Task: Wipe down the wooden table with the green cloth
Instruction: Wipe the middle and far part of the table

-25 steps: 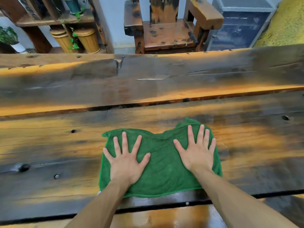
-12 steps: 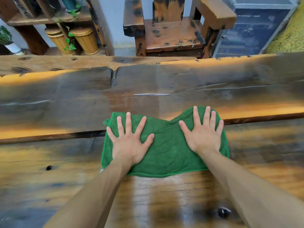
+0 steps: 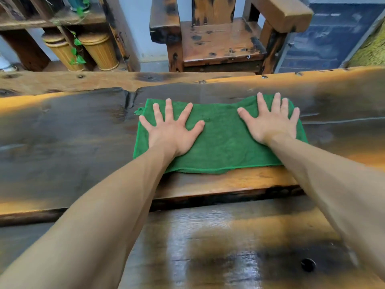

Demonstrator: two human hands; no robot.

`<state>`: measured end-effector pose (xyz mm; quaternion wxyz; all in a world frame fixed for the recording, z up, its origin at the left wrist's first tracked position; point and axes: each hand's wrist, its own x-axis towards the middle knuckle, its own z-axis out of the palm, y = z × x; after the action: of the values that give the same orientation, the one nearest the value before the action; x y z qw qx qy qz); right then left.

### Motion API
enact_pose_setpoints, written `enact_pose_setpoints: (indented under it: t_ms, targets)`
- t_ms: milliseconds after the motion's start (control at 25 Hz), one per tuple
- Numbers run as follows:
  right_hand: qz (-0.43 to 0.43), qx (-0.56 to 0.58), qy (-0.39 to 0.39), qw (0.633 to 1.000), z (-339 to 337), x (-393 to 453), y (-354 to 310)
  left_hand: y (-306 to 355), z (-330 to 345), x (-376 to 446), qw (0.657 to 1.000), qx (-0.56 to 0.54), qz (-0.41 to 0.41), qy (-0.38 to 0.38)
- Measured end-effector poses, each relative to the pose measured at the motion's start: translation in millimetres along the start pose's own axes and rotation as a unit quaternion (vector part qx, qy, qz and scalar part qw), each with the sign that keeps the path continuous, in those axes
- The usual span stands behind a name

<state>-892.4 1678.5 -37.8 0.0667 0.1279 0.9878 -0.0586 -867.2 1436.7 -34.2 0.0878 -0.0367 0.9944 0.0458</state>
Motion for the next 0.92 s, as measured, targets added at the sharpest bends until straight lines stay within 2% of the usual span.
enact_pose_setpoints:
  t_ms: [280, 440, 720, 920]
  targets:
    - [0.0, 0.006, -0.02, 1.0, -13, 89, -9, 20, -15, 95, 1.0, -0.009, -0.002, 0.007]
    - [-0.005, 0.006, -0.001, 1.0, -15, 118, -11, 27, -18, 123, 1.0, 0.001, -0.005, 0.025]
    - [-0.017, 0.004, -0.001, 1.0, -14, 115, -5, 28, -14, 116, 1.0, -0.01, -0.001, 0.025]
    - [-0.025, 0.001, -0.007, 1.0, -11, 64, 15, 28, -8, 63, 1.0, -0.013, 0.015, 0.004]
